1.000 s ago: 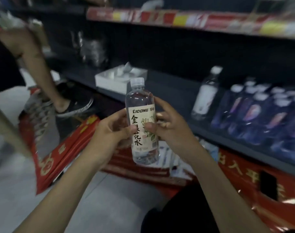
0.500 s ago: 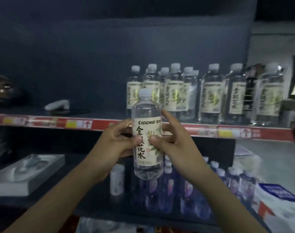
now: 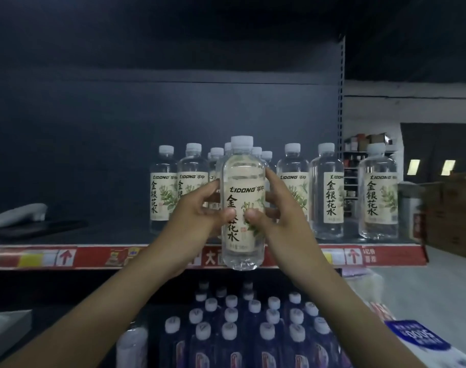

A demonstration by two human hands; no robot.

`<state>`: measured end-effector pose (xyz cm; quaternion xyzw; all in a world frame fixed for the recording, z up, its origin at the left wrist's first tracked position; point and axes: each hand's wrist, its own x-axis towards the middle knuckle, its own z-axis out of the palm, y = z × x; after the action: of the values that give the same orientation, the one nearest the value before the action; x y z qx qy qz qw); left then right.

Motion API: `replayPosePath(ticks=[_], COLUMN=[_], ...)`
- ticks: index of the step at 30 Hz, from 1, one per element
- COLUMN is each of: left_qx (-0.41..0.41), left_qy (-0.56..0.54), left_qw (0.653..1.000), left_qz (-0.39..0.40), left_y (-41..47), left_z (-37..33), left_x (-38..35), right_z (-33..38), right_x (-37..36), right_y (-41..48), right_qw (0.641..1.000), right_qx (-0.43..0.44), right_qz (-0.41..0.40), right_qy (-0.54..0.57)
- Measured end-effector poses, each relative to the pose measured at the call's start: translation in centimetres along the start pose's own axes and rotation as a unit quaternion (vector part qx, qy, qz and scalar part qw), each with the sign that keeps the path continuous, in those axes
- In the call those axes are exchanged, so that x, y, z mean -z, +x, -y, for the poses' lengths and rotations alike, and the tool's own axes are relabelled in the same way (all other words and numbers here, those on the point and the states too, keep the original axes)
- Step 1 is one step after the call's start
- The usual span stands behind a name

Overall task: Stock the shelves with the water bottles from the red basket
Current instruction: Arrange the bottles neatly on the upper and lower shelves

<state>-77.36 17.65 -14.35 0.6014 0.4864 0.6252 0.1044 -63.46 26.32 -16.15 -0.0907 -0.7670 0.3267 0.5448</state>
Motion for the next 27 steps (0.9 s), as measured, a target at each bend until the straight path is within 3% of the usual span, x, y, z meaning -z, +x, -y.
replayPosePath(ticks=[17, 25, 27], left_qx=[-0.04, -0.101, -0.078], left_qy=[0.004, 0.218, 0.224], left_qw=[0.999, 0.965, 0.963], left_qz=[-0.025, -0.102, -0.125], left_y=[5.9, 6.2, 6.2], left_z=[3.5, 3.6, 3.6], left_x=[-3.5, -5.8, -6.0], right_z=[-4.4, -5.9, -5.6], right_x=[1.5, 2.3, 2.6], right_y=[4.0, 4.2, 3.8], right_qw=[0.997, 0.983, 0.975], right_qx=[0.003, 0.005, -0.019], right_qz=[-0.054, -0.084, -0.047], right_qy=[-0.054, -0.163, -0.217])
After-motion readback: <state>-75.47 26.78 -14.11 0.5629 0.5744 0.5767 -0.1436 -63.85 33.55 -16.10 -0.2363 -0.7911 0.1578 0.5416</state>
